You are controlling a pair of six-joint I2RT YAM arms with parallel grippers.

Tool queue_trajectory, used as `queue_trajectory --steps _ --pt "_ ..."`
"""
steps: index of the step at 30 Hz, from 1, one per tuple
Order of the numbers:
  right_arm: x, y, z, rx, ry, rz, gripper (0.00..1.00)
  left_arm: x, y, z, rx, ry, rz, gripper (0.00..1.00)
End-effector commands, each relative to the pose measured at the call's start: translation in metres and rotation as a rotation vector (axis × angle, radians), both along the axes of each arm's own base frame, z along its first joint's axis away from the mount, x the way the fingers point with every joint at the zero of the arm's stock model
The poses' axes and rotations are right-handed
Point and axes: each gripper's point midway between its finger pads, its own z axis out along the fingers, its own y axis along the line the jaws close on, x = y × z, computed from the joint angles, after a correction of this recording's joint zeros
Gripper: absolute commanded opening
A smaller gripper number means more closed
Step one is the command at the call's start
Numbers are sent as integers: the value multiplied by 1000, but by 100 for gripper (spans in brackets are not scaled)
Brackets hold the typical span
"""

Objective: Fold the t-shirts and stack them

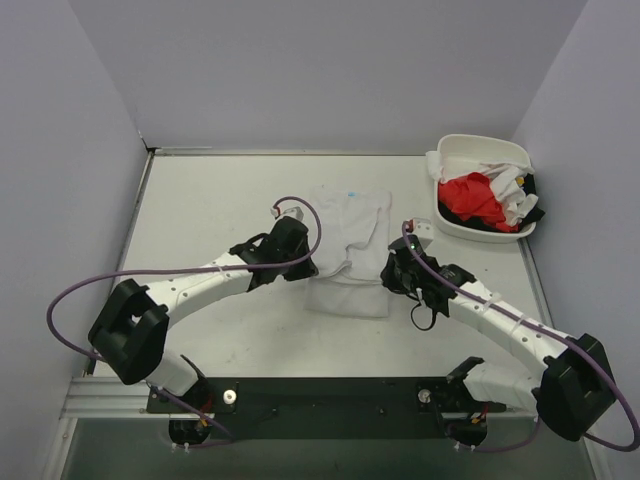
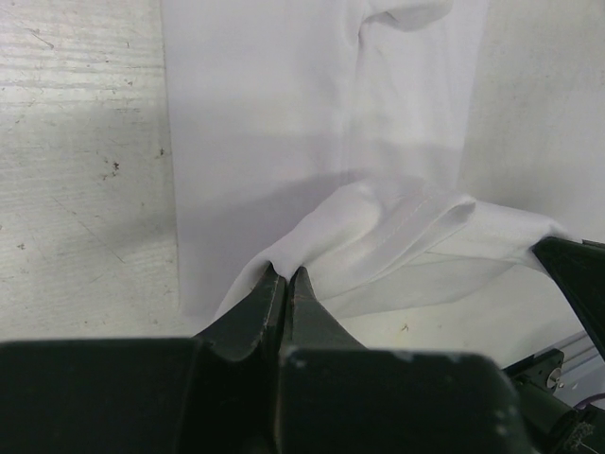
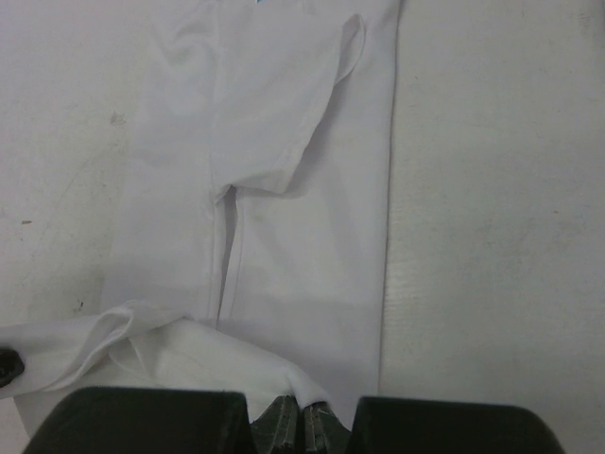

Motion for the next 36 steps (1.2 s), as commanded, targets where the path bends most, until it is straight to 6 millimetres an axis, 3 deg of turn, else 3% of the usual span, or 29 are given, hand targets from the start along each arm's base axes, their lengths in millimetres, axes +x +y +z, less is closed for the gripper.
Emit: queue_trajectory --steps 1,20,31,36 --pt "23 9 18 32 -51 7 0 20 -11 14 -51 -55 0 0" --pt "56 -3 -18 18 32 -42 0 59 -19 -3 -54 -44 28 0" --pt "85 3 -14 48 30 -43 0 75 -15 -13 -52 -26 48 0" --pt "88 4 -25 39 61 -43 0 79 -14 -19 -52 -18 53 0"
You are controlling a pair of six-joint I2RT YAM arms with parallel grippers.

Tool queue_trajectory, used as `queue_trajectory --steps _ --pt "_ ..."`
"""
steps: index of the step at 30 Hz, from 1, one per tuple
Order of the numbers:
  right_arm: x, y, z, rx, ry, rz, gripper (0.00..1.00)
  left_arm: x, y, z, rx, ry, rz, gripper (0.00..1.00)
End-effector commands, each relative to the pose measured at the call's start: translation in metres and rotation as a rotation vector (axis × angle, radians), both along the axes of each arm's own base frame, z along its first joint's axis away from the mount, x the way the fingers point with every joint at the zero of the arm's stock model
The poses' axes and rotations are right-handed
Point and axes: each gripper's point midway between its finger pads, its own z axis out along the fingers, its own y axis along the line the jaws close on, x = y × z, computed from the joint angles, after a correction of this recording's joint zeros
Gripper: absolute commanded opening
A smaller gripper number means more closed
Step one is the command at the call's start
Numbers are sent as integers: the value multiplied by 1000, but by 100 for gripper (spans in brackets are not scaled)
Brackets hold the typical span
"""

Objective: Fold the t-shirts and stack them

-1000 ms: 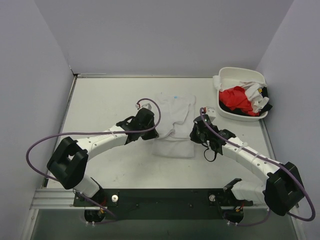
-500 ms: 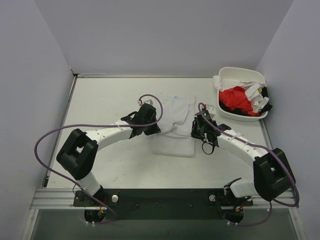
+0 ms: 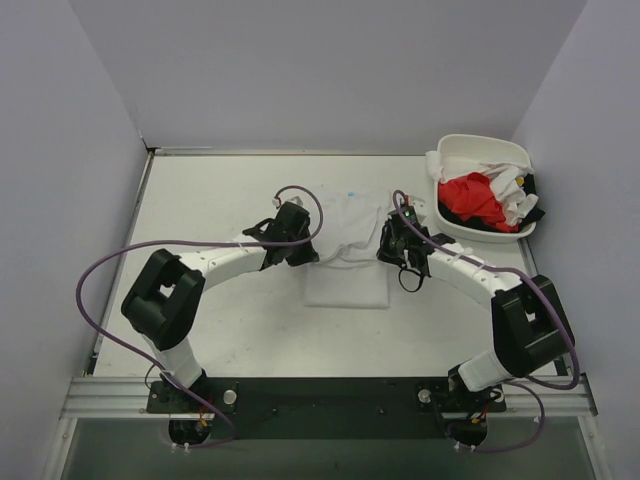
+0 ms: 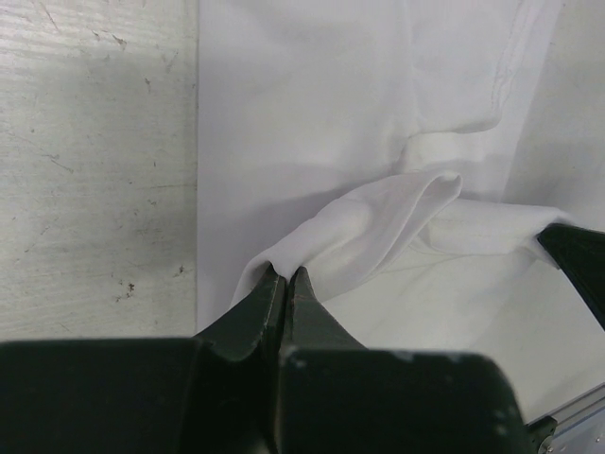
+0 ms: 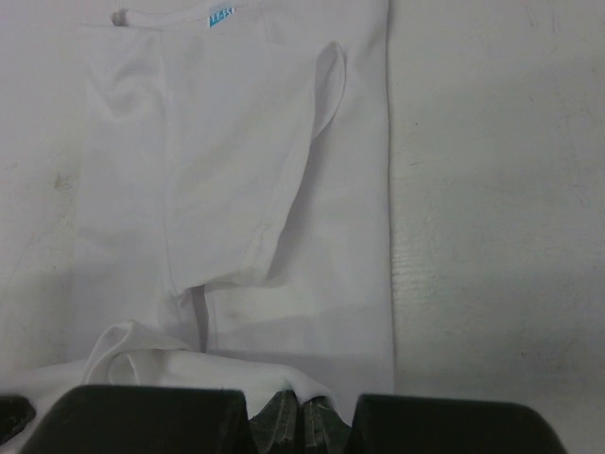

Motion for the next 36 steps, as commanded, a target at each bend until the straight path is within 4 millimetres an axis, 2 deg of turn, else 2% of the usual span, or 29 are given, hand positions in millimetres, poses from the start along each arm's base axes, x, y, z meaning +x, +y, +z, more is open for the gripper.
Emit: queue_trajectory --steps 1,4,5,7,8,9,10,11,12,13,14,18,20,21,23,24,25,26,27,28,29,31,32,34,36 --pt "13 4 3 2 -15 9 0 22 -10 16 -43 -62 -9 0" --pt "15 3 -7 -6 8 1 0 25 -12 10 -44 -56 -10 0" --pt "15 2 -9 -7 13 -1 9 26 -13 10 -43 -54 -10 0" --pt "18 3 -12 -10 18 -2 22 28 -12 5 -38 -49 -3 2" --pt "20 2 -12 -13 17 -6 39 31 -11 6 -37 -53 3 14" --pt "23 2 -11 -13 14 -10 44 33 -12 7 -37 -57 4 36" --pt "25 2 -11 -17 11 -10 49 36 -12 7 -35 -62 8 48" --pt "27 1 -10 -21 6 -15 63 40 -11 11 -35 -70 15 59" --pt "31 0 -6 -27 -8 -19 66 43 -11 14 -39 -78 17 78" --pt "32 0 -3 -30 -17 -16 73 45 -11 18 -44 -84 18 81" --pt "34 0 0 -30 -23 -16 76 47 -9 22 -43 -90 23 92" --pt "37 -1 17 -35 -53 -16 80 49 -8 59 -75 -155 27 94" --pt "34 1 30 -32 -89 -2 82 40 -9 69 -100 -159 14 94" --pt "26 -1 29 -49 -66 4 82 33 -10 82 -120 -178 5 94" --pt "18 3 38 -47 -76 23 83 17 -5 76 -111 -164 3 94" --pt "12 2 38 -53 -63 32 84 11 -2 87 -127 -183 4 94" --pt "8 2 42 -52 -71 36 84 -2 1 76 -118 -158 -5 94" --pt "1 4 41 -53 -64 51 84 -8 1 77 -130 -160 -3 94" --pt "-5 5 40 -53 -56 60 85 -17 2 87 -151 -177 -8 94" --pt "-9 5 44 -43 -65 62 85 -24 3 85 -155 -173 -10 94" --pt "-14 9 43 -24 -56 77 85 -38 0 75 -162 -148 -18 94" --pt "-22 14 42 10 -43 88 85 -55 -6 77 -203 -147 -44 93" --pt "-24 17 41 20 -44 95 85 -68 -15 70 -230 -141 -73 93" --pt "-30 26 37 49 -26 117 86 -81 -28 71 -282 -161 -113 93" --pt "-29 34 36 76 -20 137 86 -92 -41 62 -332 -155 -154 92"
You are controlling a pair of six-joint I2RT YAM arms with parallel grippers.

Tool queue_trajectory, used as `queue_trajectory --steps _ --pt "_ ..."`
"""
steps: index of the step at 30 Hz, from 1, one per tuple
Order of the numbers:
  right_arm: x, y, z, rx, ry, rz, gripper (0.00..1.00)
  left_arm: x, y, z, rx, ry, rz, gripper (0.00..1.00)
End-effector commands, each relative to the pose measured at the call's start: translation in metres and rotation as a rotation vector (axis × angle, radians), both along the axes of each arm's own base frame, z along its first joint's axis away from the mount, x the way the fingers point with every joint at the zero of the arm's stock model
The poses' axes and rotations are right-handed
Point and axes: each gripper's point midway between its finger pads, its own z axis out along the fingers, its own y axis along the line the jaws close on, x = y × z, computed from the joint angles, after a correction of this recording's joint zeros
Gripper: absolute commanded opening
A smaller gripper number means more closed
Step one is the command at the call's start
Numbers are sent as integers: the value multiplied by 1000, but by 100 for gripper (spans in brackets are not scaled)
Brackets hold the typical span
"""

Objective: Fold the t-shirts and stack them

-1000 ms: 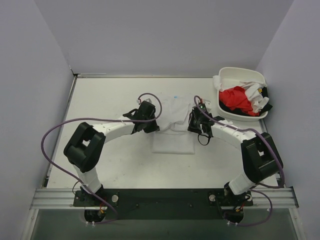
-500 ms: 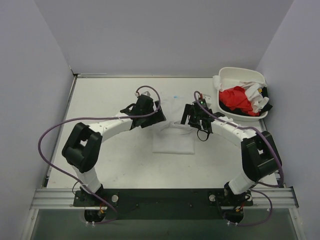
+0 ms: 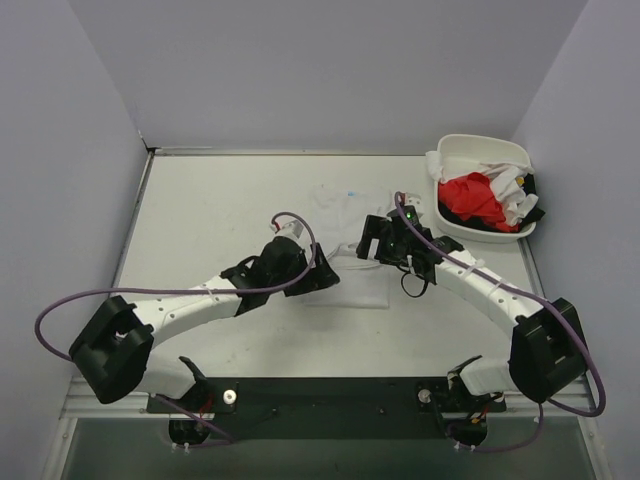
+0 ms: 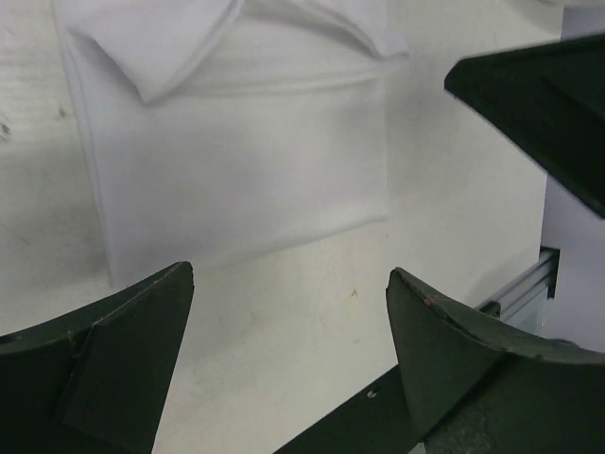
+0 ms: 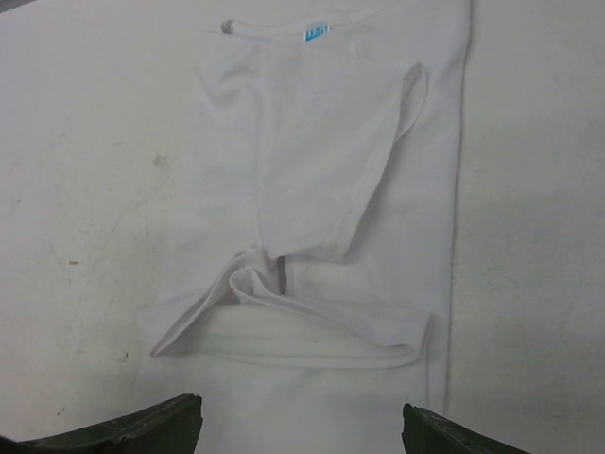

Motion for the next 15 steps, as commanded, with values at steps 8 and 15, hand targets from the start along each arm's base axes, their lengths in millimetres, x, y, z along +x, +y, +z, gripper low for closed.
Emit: queue_trajectory --steps 8,15 --pt "-8 23 -4 74 43 79 86 -12 -42 3 -255 -130 -103 89" --pt "-4 32 -5 91 55 109 86 -7 -47 -7 -279 -154 -126 88"
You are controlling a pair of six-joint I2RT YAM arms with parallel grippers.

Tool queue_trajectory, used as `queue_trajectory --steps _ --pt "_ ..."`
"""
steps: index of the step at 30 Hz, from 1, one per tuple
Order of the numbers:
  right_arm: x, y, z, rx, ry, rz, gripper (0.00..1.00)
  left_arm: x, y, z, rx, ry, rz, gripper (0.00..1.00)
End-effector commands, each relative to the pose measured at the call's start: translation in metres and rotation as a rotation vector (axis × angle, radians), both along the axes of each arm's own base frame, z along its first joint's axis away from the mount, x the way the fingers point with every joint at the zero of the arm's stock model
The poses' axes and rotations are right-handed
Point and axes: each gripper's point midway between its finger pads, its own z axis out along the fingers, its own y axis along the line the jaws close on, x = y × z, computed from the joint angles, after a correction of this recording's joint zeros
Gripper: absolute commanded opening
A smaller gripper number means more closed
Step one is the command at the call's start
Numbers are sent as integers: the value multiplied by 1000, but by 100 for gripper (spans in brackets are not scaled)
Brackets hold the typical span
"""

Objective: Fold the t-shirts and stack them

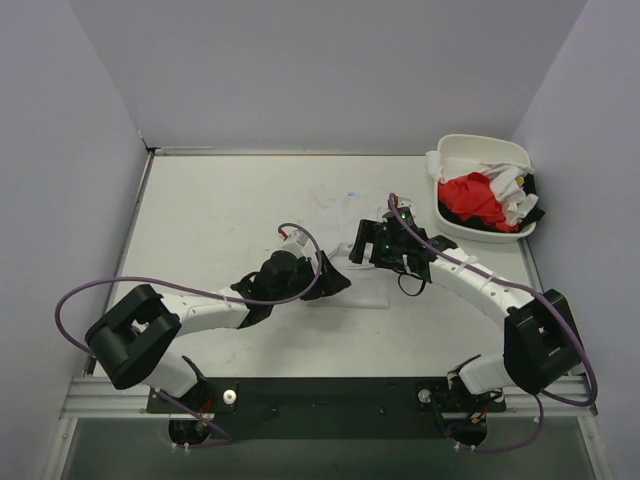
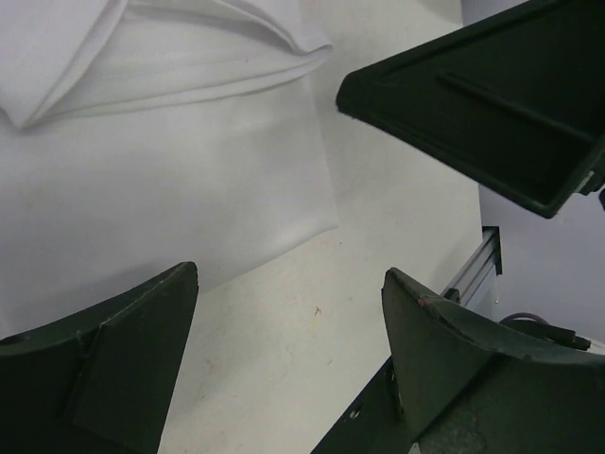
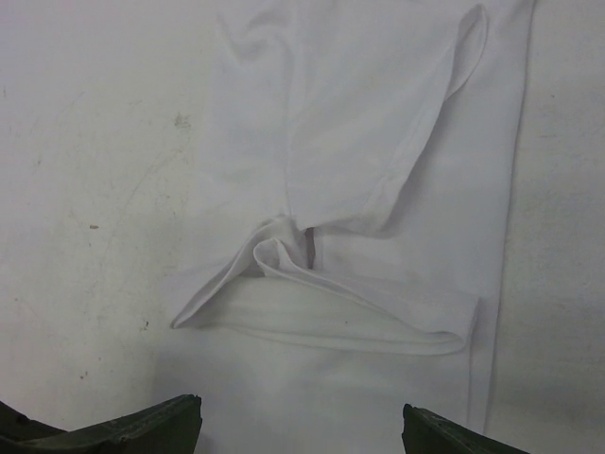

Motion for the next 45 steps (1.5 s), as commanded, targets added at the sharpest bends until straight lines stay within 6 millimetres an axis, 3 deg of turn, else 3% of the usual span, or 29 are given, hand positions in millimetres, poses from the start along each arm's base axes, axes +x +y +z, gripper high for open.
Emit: queue_trajectory --steps 1,13,21,27,45 --pt "9 16 9 42 -11 37 86 10 -12 17 -106 -82 -22 88" --pt "15 34 9 100 15 70 86 -1 -1 -25 -98 -34 -19 86" --pt "5 54 0 153 88 91 87 -9 6 -50 -82 -2 -16 85" --pt "-6 69 -21 154 169 100 87 -11 8 -54 -90 3 -15 85" --pt "16 88 -42 166 187 108 87 -25 24 -65 -74 35 -7 84"
